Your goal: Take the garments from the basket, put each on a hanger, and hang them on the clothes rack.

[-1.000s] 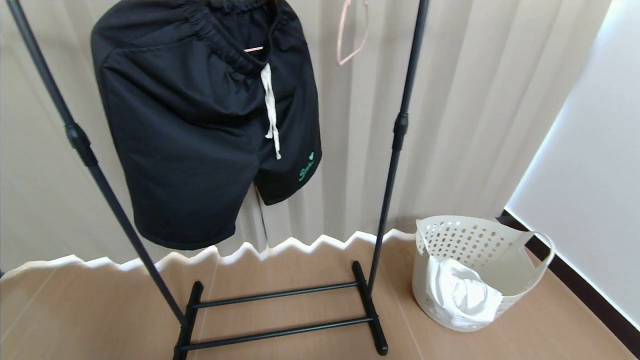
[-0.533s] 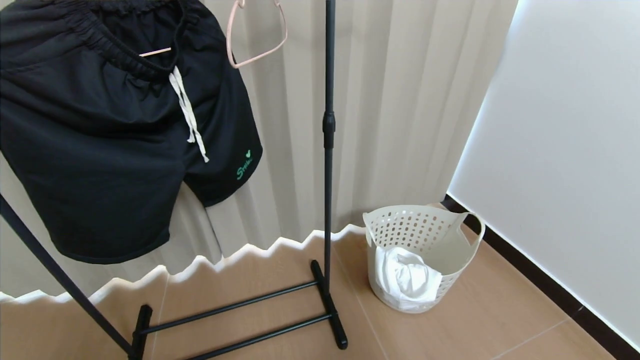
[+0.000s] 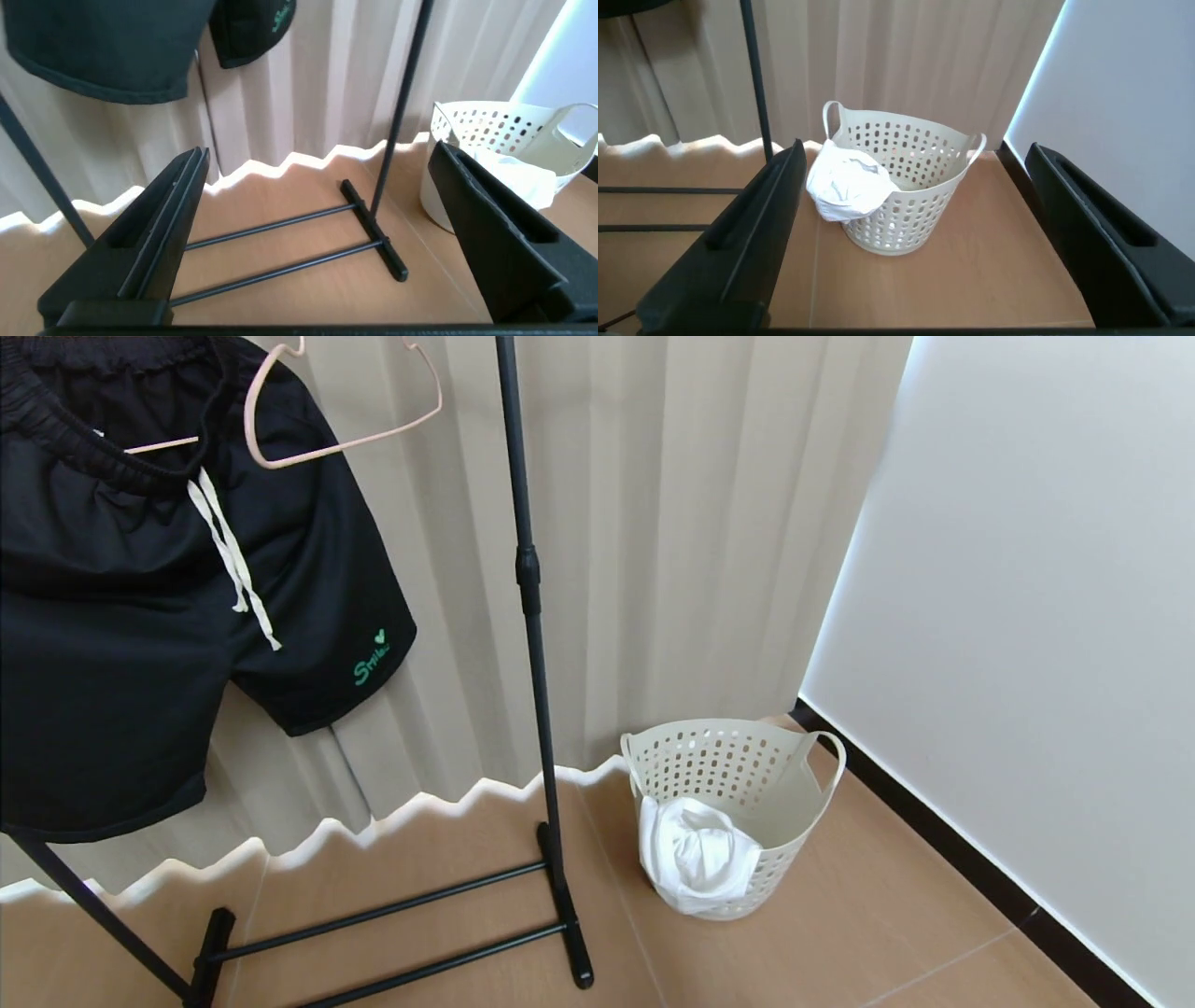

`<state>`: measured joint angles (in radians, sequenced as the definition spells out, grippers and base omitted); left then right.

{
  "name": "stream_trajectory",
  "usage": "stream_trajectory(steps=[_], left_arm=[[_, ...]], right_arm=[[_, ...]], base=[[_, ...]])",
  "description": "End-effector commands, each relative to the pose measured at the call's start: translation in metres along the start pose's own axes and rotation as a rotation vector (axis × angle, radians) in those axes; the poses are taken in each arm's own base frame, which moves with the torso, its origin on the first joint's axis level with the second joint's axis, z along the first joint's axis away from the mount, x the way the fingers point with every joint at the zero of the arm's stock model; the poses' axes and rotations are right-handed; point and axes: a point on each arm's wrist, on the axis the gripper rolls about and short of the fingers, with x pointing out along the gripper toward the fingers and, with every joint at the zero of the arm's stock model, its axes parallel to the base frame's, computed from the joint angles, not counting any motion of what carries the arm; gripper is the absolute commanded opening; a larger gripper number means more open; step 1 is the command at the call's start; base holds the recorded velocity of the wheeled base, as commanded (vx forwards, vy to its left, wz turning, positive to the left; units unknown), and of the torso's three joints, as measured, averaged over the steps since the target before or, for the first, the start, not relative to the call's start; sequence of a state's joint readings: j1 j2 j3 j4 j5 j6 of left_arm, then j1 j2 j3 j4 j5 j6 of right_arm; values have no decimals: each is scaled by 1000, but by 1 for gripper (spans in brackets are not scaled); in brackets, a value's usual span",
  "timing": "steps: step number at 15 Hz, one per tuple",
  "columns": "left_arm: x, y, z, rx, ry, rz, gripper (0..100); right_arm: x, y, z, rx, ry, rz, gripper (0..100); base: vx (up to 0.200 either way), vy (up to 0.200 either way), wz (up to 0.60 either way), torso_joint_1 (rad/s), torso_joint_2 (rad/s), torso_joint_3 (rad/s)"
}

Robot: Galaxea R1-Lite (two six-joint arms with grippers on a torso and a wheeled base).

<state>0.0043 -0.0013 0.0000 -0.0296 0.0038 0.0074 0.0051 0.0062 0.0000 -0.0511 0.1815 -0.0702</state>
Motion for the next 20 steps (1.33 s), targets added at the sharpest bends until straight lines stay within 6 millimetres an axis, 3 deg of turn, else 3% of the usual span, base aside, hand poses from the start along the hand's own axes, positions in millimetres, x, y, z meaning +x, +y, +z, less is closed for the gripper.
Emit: stream_trajectory(steps=[1,12,20], left_arm=[[0,0,0,0,2,1,100],[0,0,0,-4,2,1,100],[0,0,0,-4,2,1,100]], right_arm=[[0,0,0,0,2,1,100],[0,0,0,0,2,1,100],[0,0,0,0,2,1,100]], base=[[200,0,0,-2,2,2],[18,0,0,-1,0,-4],[0,0,0,1,2,-176]])
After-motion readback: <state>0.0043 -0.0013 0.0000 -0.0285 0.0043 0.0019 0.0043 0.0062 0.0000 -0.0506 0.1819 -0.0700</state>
